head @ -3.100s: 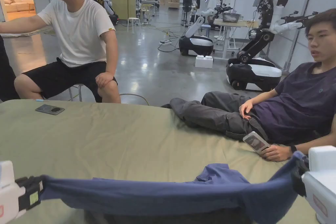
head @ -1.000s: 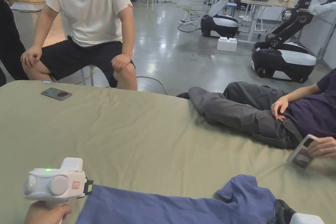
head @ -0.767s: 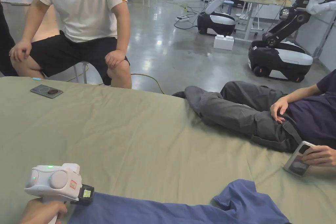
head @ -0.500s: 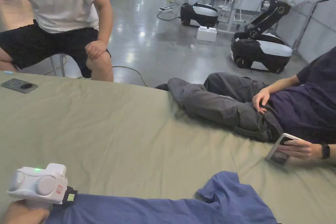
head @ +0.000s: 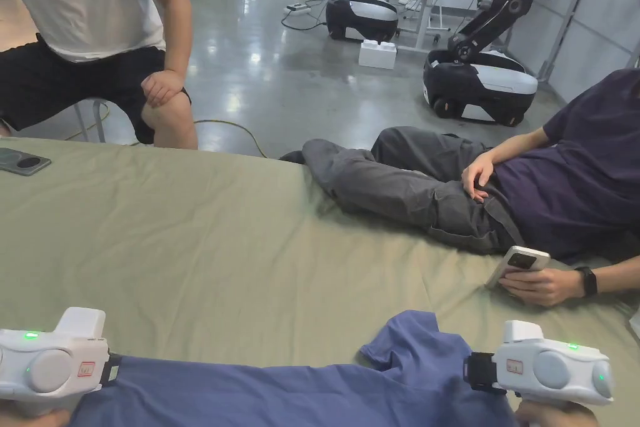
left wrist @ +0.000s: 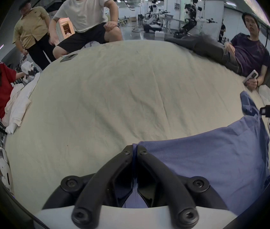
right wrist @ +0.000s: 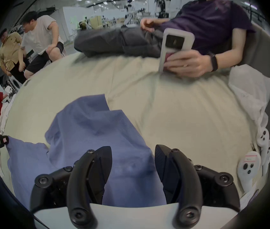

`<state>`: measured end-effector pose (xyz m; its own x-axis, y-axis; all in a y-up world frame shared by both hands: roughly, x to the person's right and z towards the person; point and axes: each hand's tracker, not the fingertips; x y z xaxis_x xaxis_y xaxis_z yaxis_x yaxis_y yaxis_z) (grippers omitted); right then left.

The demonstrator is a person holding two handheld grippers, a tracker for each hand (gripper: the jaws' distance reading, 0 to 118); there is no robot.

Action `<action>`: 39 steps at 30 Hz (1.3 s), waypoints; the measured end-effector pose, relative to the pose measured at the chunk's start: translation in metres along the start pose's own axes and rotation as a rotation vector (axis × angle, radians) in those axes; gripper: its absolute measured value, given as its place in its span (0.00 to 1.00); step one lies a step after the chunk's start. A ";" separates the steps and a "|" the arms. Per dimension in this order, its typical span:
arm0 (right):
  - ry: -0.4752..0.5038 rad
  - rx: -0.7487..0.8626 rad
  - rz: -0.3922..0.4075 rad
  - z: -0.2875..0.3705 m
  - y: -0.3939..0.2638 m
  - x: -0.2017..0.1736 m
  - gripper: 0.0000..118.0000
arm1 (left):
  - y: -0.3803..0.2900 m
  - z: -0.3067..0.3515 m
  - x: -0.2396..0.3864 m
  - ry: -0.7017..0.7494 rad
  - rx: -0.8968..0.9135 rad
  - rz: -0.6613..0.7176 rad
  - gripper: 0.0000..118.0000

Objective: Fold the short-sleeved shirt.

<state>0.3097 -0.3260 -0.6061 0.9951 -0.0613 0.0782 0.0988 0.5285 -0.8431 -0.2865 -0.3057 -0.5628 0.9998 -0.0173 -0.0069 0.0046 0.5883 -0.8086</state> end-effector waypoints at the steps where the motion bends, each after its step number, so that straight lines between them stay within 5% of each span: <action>1: -0.006 -0.019 -0.004 -0.008 0.002 0.000 0.48 | -0.001 0.004 -0.001 -0.001 0.004 0.007 0.00; 2: -0.003 -0.049 -0.004 -0.014 0.003 0.000 0.46 | -0.002 0.010 0.002 0.000 0.010 0.010 0.00; 6: -0.049 -0.044 0.059 -0.016 -0.002 -0.013 0.02 | -0.004 0.014 0.003 -0.003 0.020 0.010 0.00; 16: -0.042 0.164 0.085 0.050 -0.016 -0.009 0.01 | -0.001 0.044 -0.001 -0.008 0.103 0.029 0.00; 29: -0.021 0.489 0.126 0.249 -0.036 -0.017 0.01 | -0.006 0.201 -0.004 -0.037 0.329 0.061 0.00; 39: -0.035 0.716 0.143 0.372 -0.005 -0.038 0.01 | 0.050 0.305 -0.024 -0.024 0.518 0.040 0.00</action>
<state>0.2754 -0.0113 -0.4065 0.9973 0.0706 0.0209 -0.0614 0.9541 -0.2932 -0.3047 -0.0294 -0.4239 0.9995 0.0282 -0.0132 -0.0312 0.9111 -0.4110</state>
